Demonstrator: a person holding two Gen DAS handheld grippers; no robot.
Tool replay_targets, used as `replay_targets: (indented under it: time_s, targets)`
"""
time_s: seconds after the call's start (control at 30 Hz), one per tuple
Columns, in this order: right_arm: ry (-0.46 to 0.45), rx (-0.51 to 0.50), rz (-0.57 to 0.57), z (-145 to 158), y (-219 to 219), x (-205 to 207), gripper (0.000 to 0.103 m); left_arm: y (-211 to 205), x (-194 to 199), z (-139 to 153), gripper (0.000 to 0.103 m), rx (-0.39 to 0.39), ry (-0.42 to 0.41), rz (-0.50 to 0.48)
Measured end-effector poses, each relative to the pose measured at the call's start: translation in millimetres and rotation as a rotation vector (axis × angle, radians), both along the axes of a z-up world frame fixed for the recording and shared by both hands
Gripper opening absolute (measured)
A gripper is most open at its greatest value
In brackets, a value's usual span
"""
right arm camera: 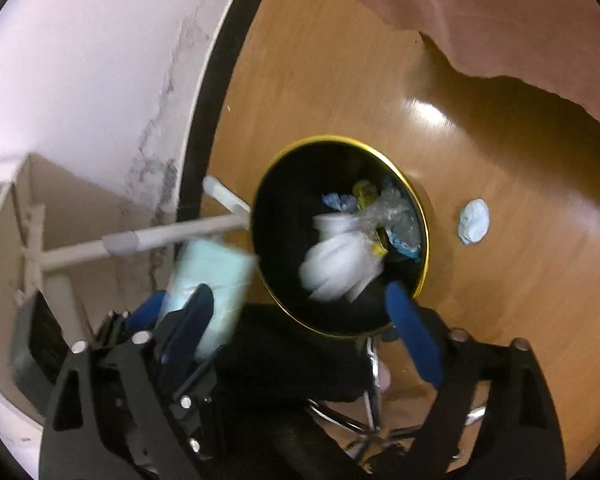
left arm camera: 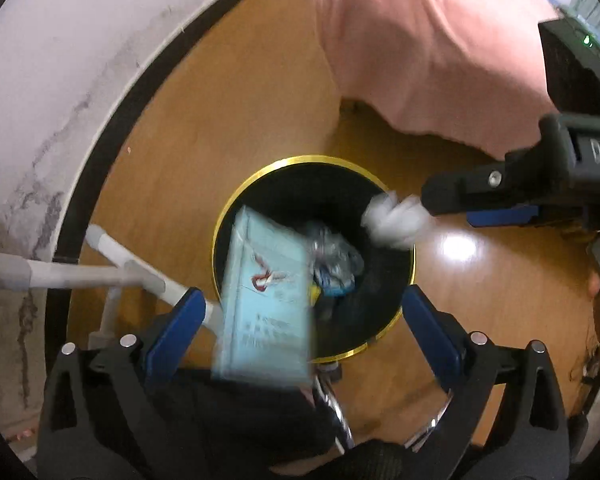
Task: Collect trash
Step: 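Carry the cigarette pack and tissue over the bin and release both, then grasp the white patterned mask with the right tool while the left tool grasps the silver-green cigarette pack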
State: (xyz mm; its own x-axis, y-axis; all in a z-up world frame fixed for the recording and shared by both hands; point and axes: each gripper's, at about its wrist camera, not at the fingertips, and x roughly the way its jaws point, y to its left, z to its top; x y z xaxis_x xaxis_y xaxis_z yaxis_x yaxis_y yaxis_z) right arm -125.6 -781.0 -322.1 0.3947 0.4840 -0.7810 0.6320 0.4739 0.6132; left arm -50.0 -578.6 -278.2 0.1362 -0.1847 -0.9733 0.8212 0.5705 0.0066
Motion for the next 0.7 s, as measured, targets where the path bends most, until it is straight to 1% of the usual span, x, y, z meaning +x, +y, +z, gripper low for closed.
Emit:
replay_targets:
  time_s: [0.07,0.13,0.17,0.2,0.23,0.27,0.3,0.33,0.37,0.43,0.47,0.5,0.53,0.57,0.63,0.67,0.7]
  targets:
    - [0.002,-0.012,-0.022,9.2,-8.6,-4.2,0.086,0.7,-8.5,4.3,0.096,-0.012,0.015,0.0]
    - [-0.008,-0.034,-0.052,24.7,-18.6,-15.3,0.086,-2.2,-13.4,9.8,0.096,-0.022,0.027,-0.008]
    - [-0.017,-0.059,-0.064,36.0,-24.3,-22.9,0.086,-4.2,-19.9,18.0,0.096,-0.04,0.037,-0.016]
    - [-0.024,-0.118,-0.075,52.2,-29.8,-34.7,0.086,-4.5,-27.1,28.7,0.096,-0.074,0.052,-0.031]
    - [-0.022,-0.186,-0.081,66.7,-33.9,-43.9,0.086,-6.3,-41.6,47.5,0.096,-0.139,0.071,-0.064]
    - [-0.016,-0.279,-0.09,85.7,-37.7,-55.8,0.087,-8.4,-53.0,63.0,0.096,-0.181,0.074,-0.094]
    - [-0.009,-0.397,-0.109,108.7,-40.8,-70.0,0.091,-10.4,-65.3,80.4,0.096,-0.224,0.07,-0.133]
    - [-0.009,-0.491,-0.133,127.6,-42.1,-81.7,0.096,-12.8,-82.6,108.6,0.096,-0.286,0.056,-0.199]
    - [-0.019,-0.614,-0.175,155.3,-42.3,-97.2,0.096,-13.4,-92.5,128.6,0.096,-0.328,0.037,-0.238]
    - [-0.059,-0.734,-0.226,188.9,-38.7,-114.6,0.096,-6.3,-111.6,184.3,0.096,-0.435,-0.036,-0.304]
    - [-0.083,-0.785,-0.247,207.4,-34.9,-121.5,0.096,-0.8,-116.0,205.4,0.096,-0.475,-0.067,-0.316]
    - [-0.108,-0.836,-0.264,228.3,-28.2,-126.4,0.096,11.4,-118.9,232.9,0.096,-0.523,-0.115,-0.321]
    - [-0.132,-0.868,-0.273,243.6,-21.4,-127.8,0.096,22.0,-118.9,251.1,0.096,-0.553,-0.156,-0.316]
    - [-0.173,-0.907,-0.28,264.5,-8.3,-126.5,0.096,40.4,-116.9,274.6,0.096,-0.586,-0.221,-0.299]
    - [-0.248,-0.944,-0.256,287.9,13.0,-117.4,0.096,88.2,-103.3,309.6,0.096,-0.621,-0.363,-0.226]
    - [-0.3,-0.967,-0.225,302.1,33.3,-105.4,0.096,108.6,-95.5,318.3,0.096,-0.615,-0.42,-0.178]
    - [-0.329,-0.977,-0.205,309.5,47.8,-95.3,0.096,136.4,-82.6,326.5,0.096,-0.582,-0.491,-0.095]
